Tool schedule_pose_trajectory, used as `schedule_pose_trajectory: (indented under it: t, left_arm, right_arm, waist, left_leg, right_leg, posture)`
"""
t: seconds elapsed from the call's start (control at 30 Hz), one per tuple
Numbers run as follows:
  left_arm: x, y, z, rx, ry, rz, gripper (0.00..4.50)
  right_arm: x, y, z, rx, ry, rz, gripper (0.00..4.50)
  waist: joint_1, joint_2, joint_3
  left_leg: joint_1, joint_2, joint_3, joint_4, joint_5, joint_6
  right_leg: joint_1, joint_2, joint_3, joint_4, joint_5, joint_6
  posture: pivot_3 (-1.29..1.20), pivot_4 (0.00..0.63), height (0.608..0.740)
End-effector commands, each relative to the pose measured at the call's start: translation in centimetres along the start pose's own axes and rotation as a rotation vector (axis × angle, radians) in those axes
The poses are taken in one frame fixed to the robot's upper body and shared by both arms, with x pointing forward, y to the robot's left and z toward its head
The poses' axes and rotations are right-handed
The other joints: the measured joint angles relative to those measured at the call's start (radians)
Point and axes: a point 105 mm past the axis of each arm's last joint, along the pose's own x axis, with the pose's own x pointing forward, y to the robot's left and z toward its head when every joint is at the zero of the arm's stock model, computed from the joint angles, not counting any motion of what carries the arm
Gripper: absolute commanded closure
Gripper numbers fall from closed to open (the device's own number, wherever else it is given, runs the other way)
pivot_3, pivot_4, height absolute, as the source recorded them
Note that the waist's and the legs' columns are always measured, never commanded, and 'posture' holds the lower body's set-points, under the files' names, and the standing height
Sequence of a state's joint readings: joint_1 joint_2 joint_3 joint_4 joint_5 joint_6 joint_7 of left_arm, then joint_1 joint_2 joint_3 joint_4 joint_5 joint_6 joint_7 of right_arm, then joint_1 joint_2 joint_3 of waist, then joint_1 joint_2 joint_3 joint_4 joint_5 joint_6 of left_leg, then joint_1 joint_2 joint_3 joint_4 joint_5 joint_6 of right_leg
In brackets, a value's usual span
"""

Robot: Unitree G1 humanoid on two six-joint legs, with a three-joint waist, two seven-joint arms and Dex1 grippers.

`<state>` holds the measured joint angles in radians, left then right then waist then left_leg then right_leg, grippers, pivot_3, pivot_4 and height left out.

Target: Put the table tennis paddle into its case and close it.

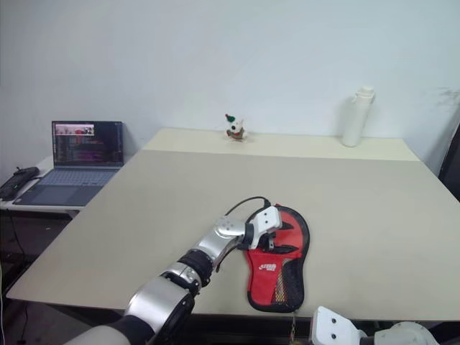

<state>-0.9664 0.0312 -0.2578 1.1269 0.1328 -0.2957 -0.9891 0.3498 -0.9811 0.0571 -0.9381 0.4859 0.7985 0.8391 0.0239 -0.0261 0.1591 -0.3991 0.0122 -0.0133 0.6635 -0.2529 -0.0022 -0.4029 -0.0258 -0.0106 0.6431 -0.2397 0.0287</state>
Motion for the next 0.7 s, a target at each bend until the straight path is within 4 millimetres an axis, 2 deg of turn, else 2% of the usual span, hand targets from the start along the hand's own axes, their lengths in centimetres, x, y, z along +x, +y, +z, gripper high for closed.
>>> schedule_pose_trajectory:
  t: [0.03,0.13,0.17,0.3,0.47,0.63,0.7]
  left_arm:
    - [0.4,-1.7,-2.6,-0.033,0.102,-0.05,1.1]
    - [0.1,-1.3,-2.0,-0.032,0.07,-0.044,1.1]
    - [-0.4,-0.9,-1.5,-0.02,0.042,-0.045,1.1]
    - [-4.5,0.9,0.2,-0.002,-0.068,-0.02,1.1]
    - [-11.8,1.3,0.6,-0.04,-0.115,0.064,1.1]
    - [-16.9,0.1,0.2,-0.117,-0.111,0.27,1.1]
    - [-18.0,-0.5,0.2,-0.144,-0.115,0.334,1.1]
  right_arm:
    - [-1.1,-0.7,2.6,-0.009,-0.097,-0.03,2.12]
    - [-2.6,-3.8,4.9,-0.006,-0.207,-0.157,2.12]
    - [-3.3,-5.5,5.8,-0.02,-0.245,-0.224,2.12]
    - [-5.8,-10.3,8.4,-0.061,-0.389,-0.394,2.12]
    - [-6.7,-13.8,9.0,-0.065,-0.458,-0.398,2.12]
    - [-6.6,-17.0,9.2,-0.136,-0.445,-0.401,2.12]
    - [-6.7,-17.8,9.1,-0.15,-0.432,-0.388,2.12]
  waist:
    - [-0.001,0.0,0.0]
    - [-0.001,-0.001,0.0]
    - [-0.002,-0.001,0.0]
    - [-0.013,-0.001,0.004]
    - [-0.038,0.001,0.012]
    - [-0.029,0.005,0.017]
    - [-0.028,0.006,0.02]
  left_leg:
    - [0.0,0.0,0.0,0.0,0.0,0.0]
    - [0.0,0.0,0.0,0.0,0.0,0.0]
    - [0.0,0.0,0.0,0.001,0.0,0.0]
    - [0.0,0.001,0.001,-0.001,0.0,0.0]
    - [-0.001,0.003,-0.001,-0.004,0.0,0.0]
    - [-0.001,0.006,-0.003,-0.003,0.0,0.0]
    - [-0.001,0.006,-0.002,-0.003,0.0,0.0]
  right_leg:
    - [0.0,0.0,0.0,0.0,0.0,0.0]
    - [0.001,0.0,0.0,0.0,0.0,0.0]
    - [0.001,0.0,0.0,0.0,0.0,0.0]
    - [-0.001,0.0,0.001,0.0,0.0,-0.001]
    - [-0.004,0.005,0.001,0.003,-0.003,-0.007]
    - [-0.004,0.006,0.001,0.005,-0.003,-0.01]
    - [-0.004,0.005,0.001,0.004,-0.003,-0.009]
  posture:
    - [0.0,0.15,0.74]
    - [0.0,0.15,0.74]
    - [0.0,0.15,0.74]
    - [0.0,0.15,0.74]
    - [0.0,0.15,0.74]
    - [0.0,0.15,0.74]
    - [0.0,0.15,0.74]
